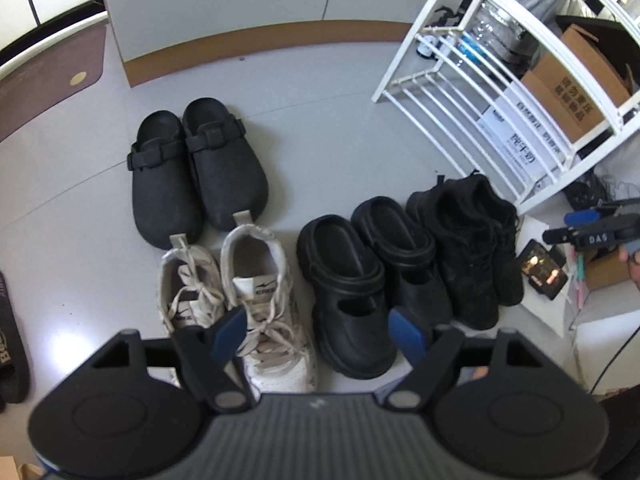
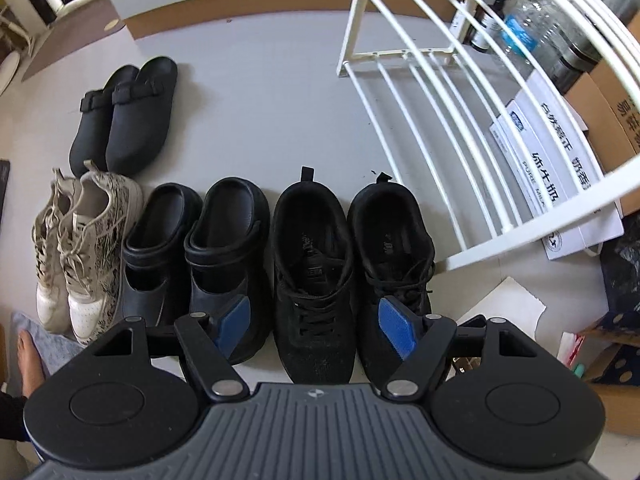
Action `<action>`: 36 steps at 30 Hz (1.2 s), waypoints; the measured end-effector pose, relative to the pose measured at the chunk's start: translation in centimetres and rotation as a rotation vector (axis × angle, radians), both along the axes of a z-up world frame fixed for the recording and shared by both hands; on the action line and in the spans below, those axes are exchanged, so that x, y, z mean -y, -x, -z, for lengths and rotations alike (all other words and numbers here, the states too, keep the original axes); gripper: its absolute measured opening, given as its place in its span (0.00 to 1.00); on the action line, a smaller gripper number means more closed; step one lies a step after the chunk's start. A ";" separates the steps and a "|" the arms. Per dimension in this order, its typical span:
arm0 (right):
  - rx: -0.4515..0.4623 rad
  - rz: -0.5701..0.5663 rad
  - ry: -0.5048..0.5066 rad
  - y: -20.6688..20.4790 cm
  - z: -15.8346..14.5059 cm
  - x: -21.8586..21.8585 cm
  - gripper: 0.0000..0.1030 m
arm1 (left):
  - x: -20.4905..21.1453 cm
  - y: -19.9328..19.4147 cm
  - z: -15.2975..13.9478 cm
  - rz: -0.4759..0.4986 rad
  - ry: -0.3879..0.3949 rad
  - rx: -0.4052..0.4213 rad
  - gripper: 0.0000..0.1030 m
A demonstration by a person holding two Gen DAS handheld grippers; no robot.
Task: Organize scattered shoes
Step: 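Lower the right tool fingers into the heels of both black sneakers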
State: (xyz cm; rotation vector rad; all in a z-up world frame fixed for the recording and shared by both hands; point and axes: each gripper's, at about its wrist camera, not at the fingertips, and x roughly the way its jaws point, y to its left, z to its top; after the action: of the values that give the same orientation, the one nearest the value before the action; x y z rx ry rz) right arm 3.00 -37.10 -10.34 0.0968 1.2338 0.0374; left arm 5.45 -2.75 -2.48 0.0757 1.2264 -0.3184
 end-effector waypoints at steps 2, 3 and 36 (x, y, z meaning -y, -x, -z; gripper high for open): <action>-0.016 0.010 -0.003 -0.3 0.7 0.4 0.74 | -0.3 -0.2 0.5 -0.005 -0.007 -0.015 0.78; -0.023 0.012 -0.001 -0.5 1.0 0.6 0.74 | -0.5 -0.3 0.8 -0.010 -0.012 -0.023 0.78; 0.033 0.078 -0.035 -8.3 13.4 3.6 0.61 | -2.1 -2.5 4.1 -0.072 -0.029 -0.115 0.78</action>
State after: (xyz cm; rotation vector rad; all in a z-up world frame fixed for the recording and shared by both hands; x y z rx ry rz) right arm 11.34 -40.75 -23.75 0.1743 1.1954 -0.0066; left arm 7.91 -0.68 -6.55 0.0385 1.3442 -0.2454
